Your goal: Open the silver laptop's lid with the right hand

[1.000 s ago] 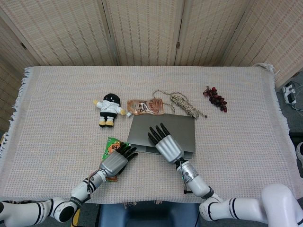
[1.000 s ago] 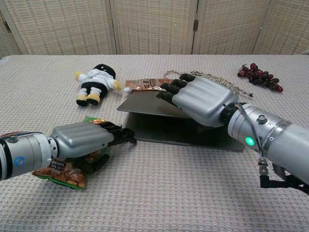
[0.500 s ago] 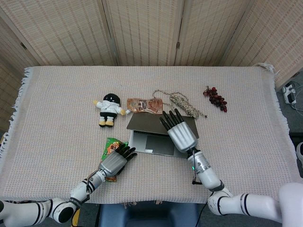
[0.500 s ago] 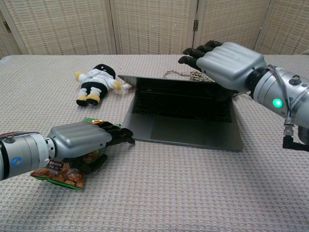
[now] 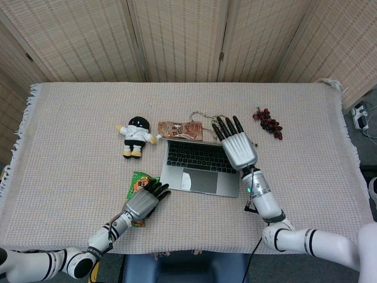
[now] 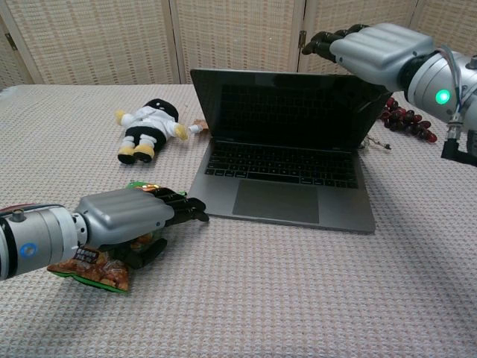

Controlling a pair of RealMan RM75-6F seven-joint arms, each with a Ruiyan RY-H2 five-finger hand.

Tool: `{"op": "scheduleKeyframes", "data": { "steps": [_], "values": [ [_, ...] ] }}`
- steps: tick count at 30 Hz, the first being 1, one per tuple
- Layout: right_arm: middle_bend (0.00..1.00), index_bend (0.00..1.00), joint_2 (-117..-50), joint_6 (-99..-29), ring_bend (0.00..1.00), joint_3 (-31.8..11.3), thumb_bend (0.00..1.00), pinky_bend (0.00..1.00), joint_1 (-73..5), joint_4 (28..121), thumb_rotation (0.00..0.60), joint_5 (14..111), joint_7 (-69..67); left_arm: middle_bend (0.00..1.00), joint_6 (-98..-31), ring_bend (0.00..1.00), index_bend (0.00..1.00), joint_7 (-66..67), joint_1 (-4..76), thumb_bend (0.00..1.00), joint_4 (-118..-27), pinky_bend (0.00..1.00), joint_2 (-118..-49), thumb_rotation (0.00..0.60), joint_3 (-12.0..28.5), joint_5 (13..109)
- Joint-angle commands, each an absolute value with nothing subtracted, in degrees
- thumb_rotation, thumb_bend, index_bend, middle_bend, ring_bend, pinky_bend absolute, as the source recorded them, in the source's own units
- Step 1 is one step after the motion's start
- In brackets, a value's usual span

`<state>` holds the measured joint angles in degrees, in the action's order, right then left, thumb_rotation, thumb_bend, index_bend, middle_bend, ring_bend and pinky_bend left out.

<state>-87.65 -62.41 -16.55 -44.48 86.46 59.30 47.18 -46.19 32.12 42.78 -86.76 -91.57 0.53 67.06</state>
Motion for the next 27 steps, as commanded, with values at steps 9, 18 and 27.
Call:
{"op": "scheduleKeyframes", "data": {
  "steps": [9,18,27],
  "values": [
    [0.0,0.0,-86.0,-61.6,0.0,-19.1,0.6,0.0,-47.2,83.6,0.6,55.2,45.8,0.07,-46.8,0.0,0.04,32.9,43.4,0.79,-87.3,0.0,-91.6,0.6,0.1,65.9],
    [0.0,0.0,-86.0,-60.1,0.0,-20.0,0.6,0.0,-49.5,78.7,0.6,50.9,45.7,0.07,-47.4,0.0,0.04,33.5,43.8,0.79,-87.9,0.0,-91.6,0.6,-0.3,65.2],
    [0.0,0.0,-87.1,-58.2,0.0,-21.2,0.6,0.0,-52.3,71.9,0.6,46.2,45.7,0.07,-48.0,0.0,0.04,34.1,44.0,0.79,-88.4,0.0,-91.4,0.6,-0.6,64.7]
  ]
}}
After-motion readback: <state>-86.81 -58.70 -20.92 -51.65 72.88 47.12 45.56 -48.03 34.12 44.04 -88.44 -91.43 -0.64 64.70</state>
